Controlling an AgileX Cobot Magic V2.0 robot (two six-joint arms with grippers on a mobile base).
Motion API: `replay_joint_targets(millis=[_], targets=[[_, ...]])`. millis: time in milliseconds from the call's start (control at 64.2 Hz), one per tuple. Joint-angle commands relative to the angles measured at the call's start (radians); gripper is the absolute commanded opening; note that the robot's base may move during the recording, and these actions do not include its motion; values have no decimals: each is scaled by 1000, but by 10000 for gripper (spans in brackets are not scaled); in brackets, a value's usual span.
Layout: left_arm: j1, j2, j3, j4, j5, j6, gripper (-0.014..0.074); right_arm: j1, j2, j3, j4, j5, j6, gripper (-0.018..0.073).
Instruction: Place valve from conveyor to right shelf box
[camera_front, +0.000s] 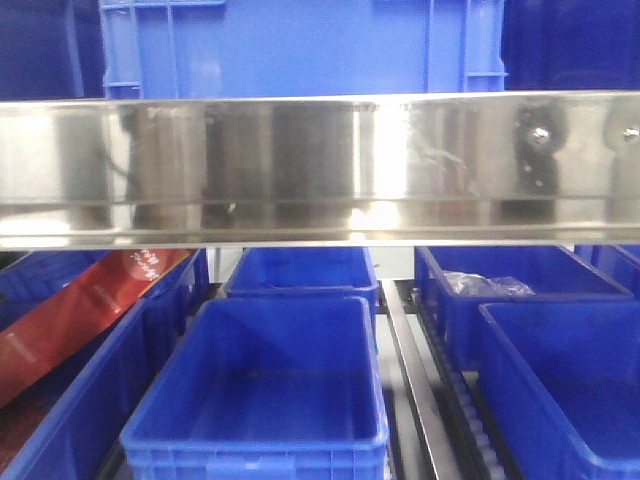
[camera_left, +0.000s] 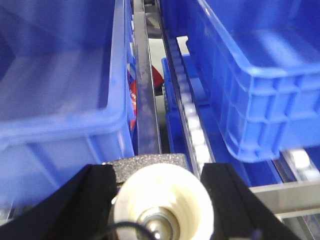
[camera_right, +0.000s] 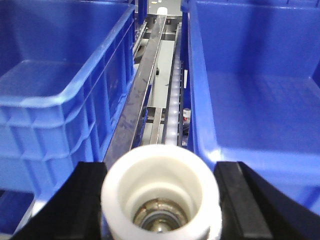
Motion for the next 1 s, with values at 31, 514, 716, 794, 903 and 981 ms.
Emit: replay_joint_targets(millis=[31, 514, 716, 794, 903, 981], targets=[[-1, -6, -7, -4, -51, -6, -111, 1, -9, -12, -11, -71, 0, -162], [-1, -6, -7, -4, -51, -6, -111, 1, -9, -12, -11, -71, 0, -162], [-1, -6, -7, -4, -51, -6, -111, 1, -9, -12, -11, -71, 0, -162], [-1, -6, -7, -4, -51, -6, -111, 1, -9, -12, -11, -71, 0, -162], [-1, -6, -7, -4, -51, -6, -111, 1, -9, -12, -11, -71, 0, -162], [-1, -6, -7, -4, -51, -6, -111, 1, -9, -12, -11, -71, 0, -162]])
